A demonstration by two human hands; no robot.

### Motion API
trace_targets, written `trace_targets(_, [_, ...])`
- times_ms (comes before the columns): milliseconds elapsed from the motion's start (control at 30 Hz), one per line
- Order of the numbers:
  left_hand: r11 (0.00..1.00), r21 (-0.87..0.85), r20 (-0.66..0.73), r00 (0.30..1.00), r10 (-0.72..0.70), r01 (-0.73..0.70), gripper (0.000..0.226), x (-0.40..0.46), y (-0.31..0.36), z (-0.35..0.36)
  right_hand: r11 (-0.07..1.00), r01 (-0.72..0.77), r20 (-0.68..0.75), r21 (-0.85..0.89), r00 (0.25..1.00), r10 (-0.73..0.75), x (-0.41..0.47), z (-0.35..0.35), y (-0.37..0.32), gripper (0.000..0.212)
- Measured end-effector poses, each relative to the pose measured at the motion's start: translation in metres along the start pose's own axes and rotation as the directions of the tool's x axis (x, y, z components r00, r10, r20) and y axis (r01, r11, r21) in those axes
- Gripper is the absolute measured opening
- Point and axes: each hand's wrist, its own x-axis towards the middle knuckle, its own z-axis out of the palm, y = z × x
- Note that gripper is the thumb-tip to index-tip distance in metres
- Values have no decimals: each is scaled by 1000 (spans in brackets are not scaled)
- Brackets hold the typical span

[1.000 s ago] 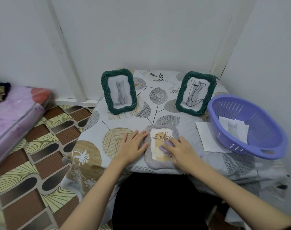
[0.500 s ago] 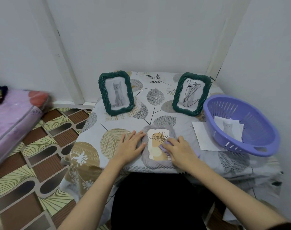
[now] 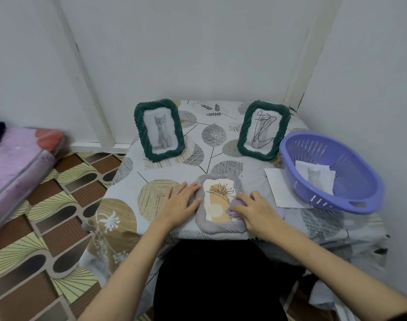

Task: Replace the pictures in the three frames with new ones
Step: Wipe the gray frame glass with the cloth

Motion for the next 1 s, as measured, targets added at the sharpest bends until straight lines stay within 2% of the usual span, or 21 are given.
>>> trace_targets(133, [1000,-3,9,1000,-6,6,62,1,0,-1,997,79,2,8,997,-79,-20,-15,6,18])
trace_targets(233, [1000,-4,4,1000,-5,5,62,1,-1,-1,999,1,32,-52,999,1,-4,-11,12,24])
trace_targets(333, [1000,-3,0,1000,1,-1,60,1,-1,-1,991,-85,65,-102,994,92,23,-2,4,14])
trace_targets(433, [1000,-6,0,1000,1,-1,59,1,-1,0,994,-82,28,-69,996,84,32,6,-11,40])
trace_targets(500, [1000,-17,-5,1000,0,0,60,0,-2,1,999,-25,-22,-36,999,24,21,8,-19,50])
trace_targets(633, [1000,-6,-6,1000,-1,1,61,2,-2,1,998,33,26,48,999,-34,-2,4,-14,42])
trace_targets(800, [1000,-23,-3,1000,-5,5,61,2,-2,-1,983,-184,147,20,973,179,41,-2,-10,41])
trace_targets(867, [1000,-23,-1,1000,-8,8,61,1,-2,0,974,-223,166,28,962,216,60,-6,-25,38])
trace_targets(933, [1000,-21,0,1000,-7,7,61,1,-2,1,979,-197,181,58,966,184,63,-2,-39,44])
trace_targets(1000, [1000,-18,1,1000,-4,4,61,2,-2,1,981,-132,189,141,976,104,49,1,-47,41])
